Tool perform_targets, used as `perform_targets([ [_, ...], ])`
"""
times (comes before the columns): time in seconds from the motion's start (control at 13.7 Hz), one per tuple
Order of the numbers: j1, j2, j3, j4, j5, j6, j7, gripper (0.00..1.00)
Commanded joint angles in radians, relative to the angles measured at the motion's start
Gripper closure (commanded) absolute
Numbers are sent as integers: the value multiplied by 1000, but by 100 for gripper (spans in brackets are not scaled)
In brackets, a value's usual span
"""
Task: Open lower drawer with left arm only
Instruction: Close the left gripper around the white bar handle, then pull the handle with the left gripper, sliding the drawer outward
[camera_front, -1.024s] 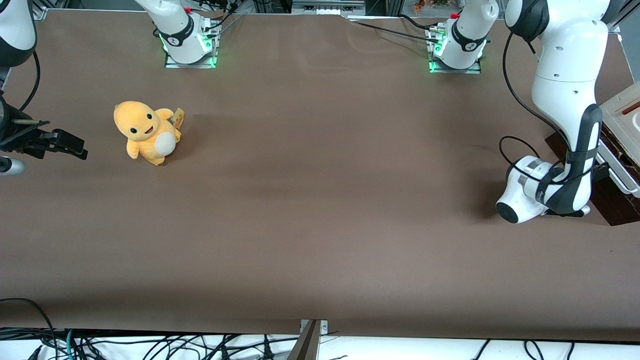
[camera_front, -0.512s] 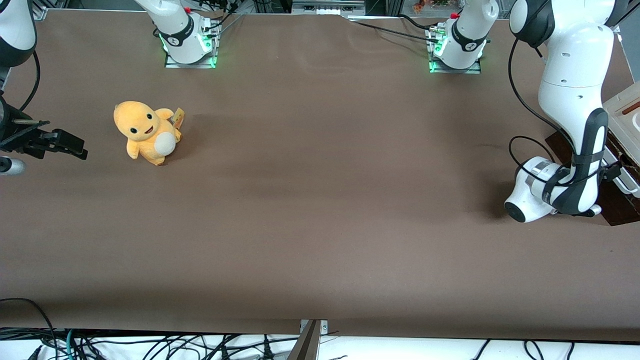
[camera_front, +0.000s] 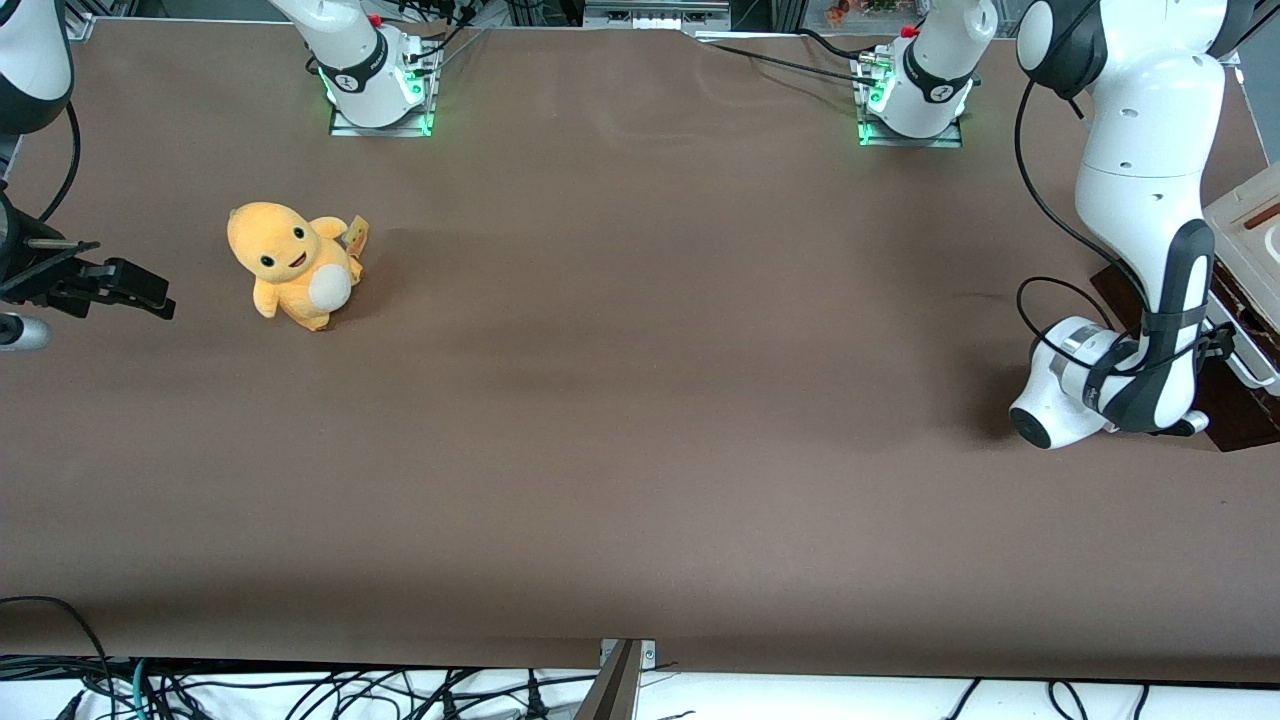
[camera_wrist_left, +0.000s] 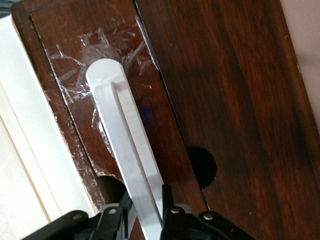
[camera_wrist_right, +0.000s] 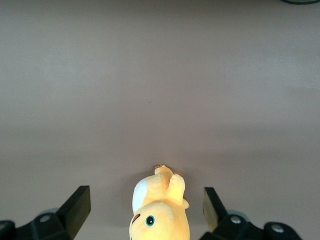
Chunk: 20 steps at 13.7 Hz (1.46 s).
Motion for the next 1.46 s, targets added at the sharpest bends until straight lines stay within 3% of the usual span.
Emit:
perform_targets([
  [0.0,-10,28,-1,33,14,7,40,87],
  [1.1,-85,37,-10,67,-13,-35,68,87],
  [1.39,-114,57,-10,111,-84,-35,68,87],
])
